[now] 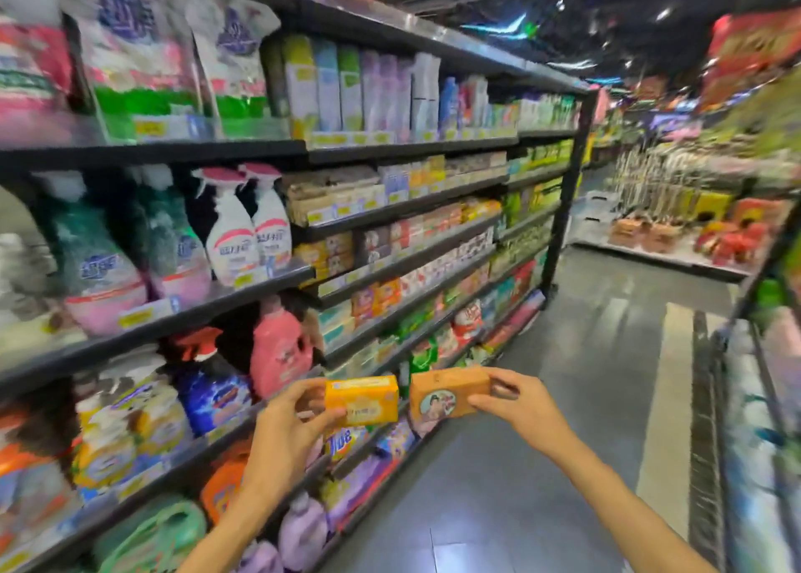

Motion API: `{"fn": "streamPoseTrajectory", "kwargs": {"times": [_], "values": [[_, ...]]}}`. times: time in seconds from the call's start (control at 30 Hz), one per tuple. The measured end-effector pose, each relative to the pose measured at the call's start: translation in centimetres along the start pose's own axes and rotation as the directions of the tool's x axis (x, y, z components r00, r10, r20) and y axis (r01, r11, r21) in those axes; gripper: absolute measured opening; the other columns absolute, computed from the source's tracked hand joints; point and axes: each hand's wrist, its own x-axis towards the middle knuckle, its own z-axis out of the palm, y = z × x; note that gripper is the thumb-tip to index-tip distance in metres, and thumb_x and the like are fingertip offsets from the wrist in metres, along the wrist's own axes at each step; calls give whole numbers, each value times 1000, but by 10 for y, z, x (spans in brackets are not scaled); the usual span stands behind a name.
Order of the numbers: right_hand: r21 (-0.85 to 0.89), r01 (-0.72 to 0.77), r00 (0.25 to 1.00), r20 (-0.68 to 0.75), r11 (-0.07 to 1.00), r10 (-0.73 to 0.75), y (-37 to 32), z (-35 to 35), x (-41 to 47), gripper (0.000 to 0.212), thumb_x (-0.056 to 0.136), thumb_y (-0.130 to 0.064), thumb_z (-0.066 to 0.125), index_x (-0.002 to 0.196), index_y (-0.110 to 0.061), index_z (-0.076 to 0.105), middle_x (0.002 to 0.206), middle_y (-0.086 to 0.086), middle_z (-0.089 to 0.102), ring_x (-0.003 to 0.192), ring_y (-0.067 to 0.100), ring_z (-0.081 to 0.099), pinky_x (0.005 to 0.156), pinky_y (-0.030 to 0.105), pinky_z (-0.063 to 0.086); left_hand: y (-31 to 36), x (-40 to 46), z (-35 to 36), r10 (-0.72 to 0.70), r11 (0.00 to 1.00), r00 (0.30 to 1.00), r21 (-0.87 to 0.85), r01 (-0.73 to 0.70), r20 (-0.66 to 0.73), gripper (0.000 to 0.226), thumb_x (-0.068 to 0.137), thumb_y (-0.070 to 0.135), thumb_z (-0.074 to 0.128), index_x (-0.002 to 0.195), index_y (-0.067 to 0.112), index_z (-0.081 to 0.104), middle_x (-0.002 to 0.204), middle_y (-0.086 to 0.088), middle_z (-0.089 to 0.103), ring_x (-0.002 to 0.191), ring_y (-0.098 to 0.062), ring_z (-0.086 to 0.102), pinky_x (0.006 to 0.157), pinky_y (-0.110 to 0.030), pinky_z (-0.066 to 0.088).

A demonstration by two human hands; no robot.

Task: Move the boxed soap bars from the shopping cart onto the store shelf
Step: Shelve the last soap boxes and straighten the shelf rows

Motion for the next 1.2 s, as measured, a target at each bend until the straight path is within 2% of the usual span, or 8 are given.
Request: {"fn": "streamPoseTrajectory", "kwargs": {"times": [0.2, 0.37, 0.47, 0.57, 0.63, 0.8, 1.03, 1.2], "values": [[-31, 22, 997, -68, 999, -24, 23, -95, 53, 50, 74, -18, 88, 120, -16, 70, 98, -11, 77, 92, -5, 70, 74, 11, 51, 45, 57, 98, 84, 996, 996, -2, -84, -5, 38, 75, 13, 88, 102, 32, 67, 91, 28, 74, 85, 4, 71, 71, -8, 51], [-36, 11, 998, -56, 999, -13, 40, -130, 105, 55, 74, -22, 87, 126, -16, 68, 98, -8, 78, 96, 6, 73, 85, 26, 57, 57, 104, 141, 81, 997, 996, -12, -82, -24, 34, 79, 11, 84, 107, 22, 70, 90, 11, 77, 85, 2, 71, 66, -6, 50], [-19, 5, 999, -40, 1000, -6, 51, -131, 146, 53, 73, -24, 88, 122, -23, 68, 98, -10, 78, 95, 4, 73, 89, 30, 57, 52, 138, 154, 64, 998, 997, -23, -65, -34, 35, 80, 17, 84, 110, 25, 68, 93, 15, 76, 88, 3, 71, 71, -9, 53], [1, 18, 1000, -3, 1000, -18, 58, -124, 192, 48, 74, -24, 88, 117, -31, 68, 92, -15, 78, 91, 3, 73, 85, 27, 57, 40, 174, 164, 76, 997, 995, 5, -75, -58, 34, 80, 21, 84, 110, 28, 68, 96, 20, 75, 91, 5, 70, 74, -10, 53], [-9, 41, 998, 39, 999, -41, 58, -117, 227, 50, 77, -23, 86, 123, -25, 68, 93, -11, 78, 92, 7, 74, 88, 31, 57, 31, 200, 169, 60, 998, 994, 6, -60, -94, 35, 80, 20, 84, 111, 25, 68, 96, 15, 75, 90, 7, 68, 74, -10, 52], [29, 86, 987, 137, 996, -89, 49, -88, 327, 38, 80, -16, 83, 110, -34, 68, 87, -15, 78, 86, 2, 73, 73, 17, 54, 0, 273, 162, 42, 998, 980, 47, -34, -192, 33, 80, 20, 84, 107, 30, 69, 95, 26, 74, 91, 6, 69, 76, -8, 50], [93, 140, 945, 286, 986, -161, 36, -18, 454, 38, 82, -17, 81, 118, -21, 70, 97, -8, 78, 93, 13, 74, 79, 23, 57, -43, 350, 135, -21, 993, 925, 103, 65, -380, 36, 79, 27, 86, 110, 29, 70, 98, 16, 75, 93, 2, 70, 82, -21, 56], [126, 185, 884, 413, 975, -221, 38, 28, 511, 36, 86, -16, 78, 120, -24, 69, 101, -8, 78, 96, 12, 74, 89, 33, 57, -67, 380, 127, -68, 976, 871, 149, 160, -487, 38, 80, 25, 85, 113, 31, 68, 100, 20, 74, 94, 6, 68, 88, -32, 58]]}}
